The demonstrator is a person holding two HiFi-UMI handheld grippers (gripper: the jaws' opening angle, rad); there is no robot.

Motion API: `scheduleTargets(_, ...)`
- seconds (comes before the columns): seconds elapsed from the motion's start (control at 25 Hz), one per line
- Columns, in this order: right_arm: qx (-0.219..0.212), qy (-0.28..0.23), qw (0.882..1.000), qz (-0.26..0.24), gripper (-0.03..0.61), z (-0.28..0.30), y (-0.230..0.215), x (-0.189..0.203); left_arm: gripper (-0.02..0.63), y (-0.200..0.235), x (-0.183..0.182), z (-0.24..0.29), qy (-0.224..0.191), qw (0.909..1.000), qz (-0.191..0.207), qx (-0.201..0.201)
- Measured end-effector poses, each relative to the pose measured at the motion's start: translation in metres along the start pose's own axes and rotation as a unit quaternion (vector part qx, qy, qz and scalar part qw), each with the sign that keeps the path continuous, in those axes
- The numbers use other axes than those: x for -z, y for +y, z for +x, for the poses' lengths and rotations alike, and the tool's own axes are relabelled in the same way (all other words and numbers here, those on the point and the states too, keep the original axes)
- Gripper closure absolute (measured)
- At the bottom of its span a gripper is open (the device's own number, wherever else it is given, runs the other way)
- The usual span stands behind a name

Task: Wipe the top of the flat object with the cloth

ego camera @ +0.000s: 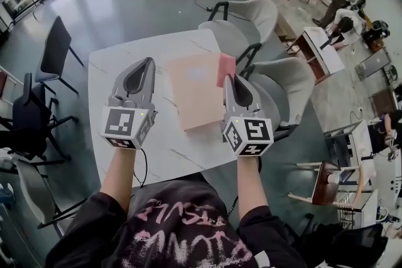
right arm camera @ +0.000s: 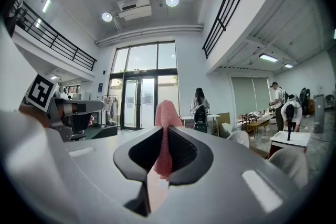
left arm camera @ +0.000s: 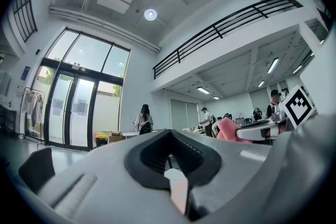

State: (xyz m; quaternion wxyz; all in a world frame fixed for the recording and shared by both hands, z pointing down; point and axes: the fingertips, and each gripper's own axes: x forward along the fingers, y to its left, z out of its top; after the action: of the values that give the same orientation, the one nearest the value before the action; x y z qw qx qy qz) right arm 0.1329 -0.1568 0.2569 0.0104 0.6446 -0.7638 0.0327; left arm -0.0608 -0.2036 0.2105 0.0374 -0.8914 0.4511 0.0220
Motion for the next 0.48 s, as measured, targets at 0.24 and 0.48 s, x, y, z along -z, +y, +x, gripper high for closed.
scheduleTargets(0.24,0.002,-0.011,1.0,-0.001,0.531,-0.003,-0.002,-0.011,0.612,0.0,-0.011,-0.002,-0.01,0.9999,0.007,-0.002)
scheduleTargets(0.48,0.006,-0.014,1.0,0.001,0.531,-0.006,-0.002,-0.015,0.612,0.002,-0.017,-0.003,-0.015,0.9999,0.006,-0.005)
